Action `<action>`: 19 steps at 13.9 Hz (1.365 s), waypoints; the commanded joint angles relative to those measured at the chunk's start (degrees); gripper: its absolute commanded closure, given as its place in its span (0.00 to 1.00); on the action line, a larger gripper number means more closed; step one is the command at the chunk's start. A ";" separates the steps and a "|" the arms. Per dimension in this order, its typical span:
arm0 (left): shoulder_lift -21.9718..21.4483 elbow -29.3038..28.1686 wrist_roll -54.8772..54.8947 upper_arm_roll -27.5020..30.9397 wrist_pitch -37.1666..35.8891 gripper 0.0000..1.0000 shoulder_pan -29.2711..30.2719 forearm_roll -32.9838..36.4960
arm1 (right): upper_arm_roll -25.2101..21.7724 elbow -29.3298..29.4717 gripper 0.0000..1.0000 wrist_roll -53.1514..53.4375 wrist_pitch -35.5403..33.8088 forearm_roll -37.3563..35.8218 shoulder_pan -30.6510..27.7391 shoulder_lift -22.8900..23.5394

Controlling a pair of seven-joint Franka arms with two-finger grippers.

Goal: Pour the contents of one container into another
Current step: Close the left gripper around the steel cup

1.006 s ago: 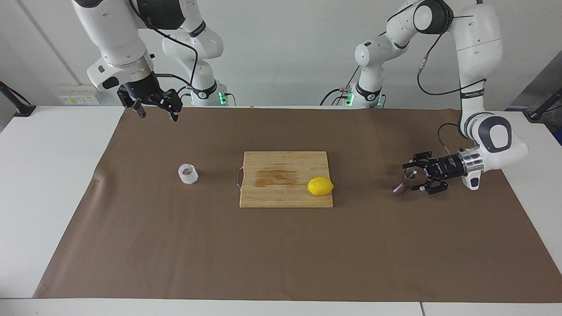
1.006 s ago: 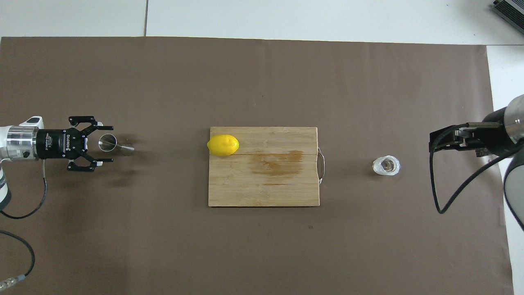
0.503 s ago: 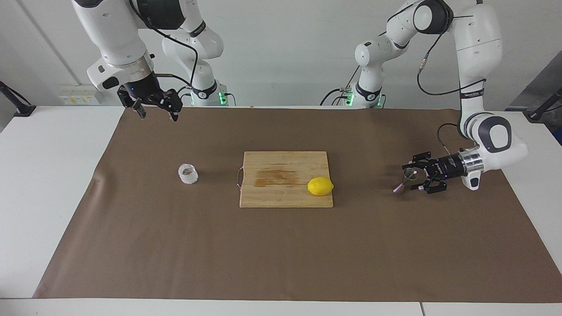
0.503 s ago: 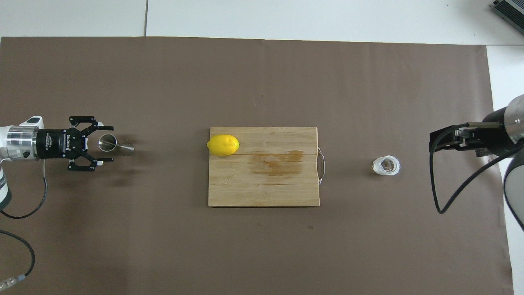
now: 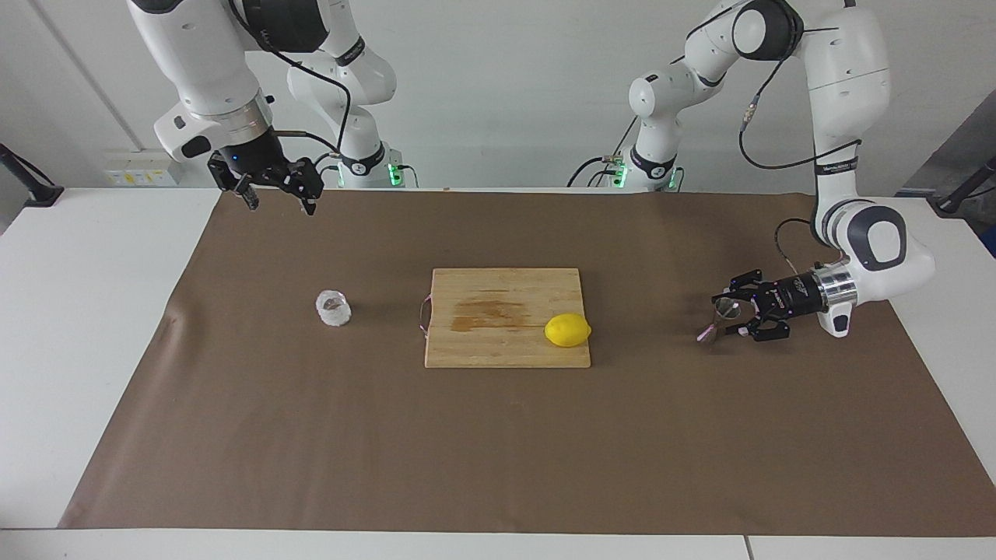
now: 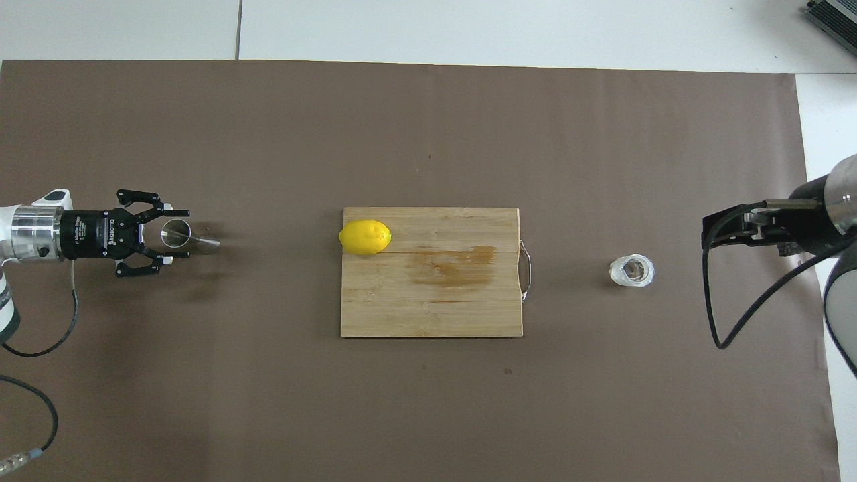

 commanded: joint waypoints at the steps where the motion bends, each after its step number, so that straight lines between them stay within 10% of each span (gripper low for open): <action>1: -0.85 -1.08 -0.71 0.08 -0.28 0.27 0.11 -1.56 | 0.36 0.13 0.00 -0.93 -0.60 1.57 -0.94 -0.19; 8: -0.94 -1.08 -0.98 -0.19 -0.54 0.31 0.73 -1.56 | 0.35 0.13 0.00 -0.93 -0.60 1.66 -0.94 -0.19; 15: -0.85 -1.00 -0.89 -0.19 -0.63 0.80 0.64 -1.74 | 0.35 0.13 0.00 -0.84 -0.52 1.66 -0.94 -0.19; 19: -0.85 -1.00 -0.98 -0.36 -0.80 0.88 0.64 -1.91 | 0.44 0.13 0.00 -0.84 -0.52 1.57 -0.94 -0.10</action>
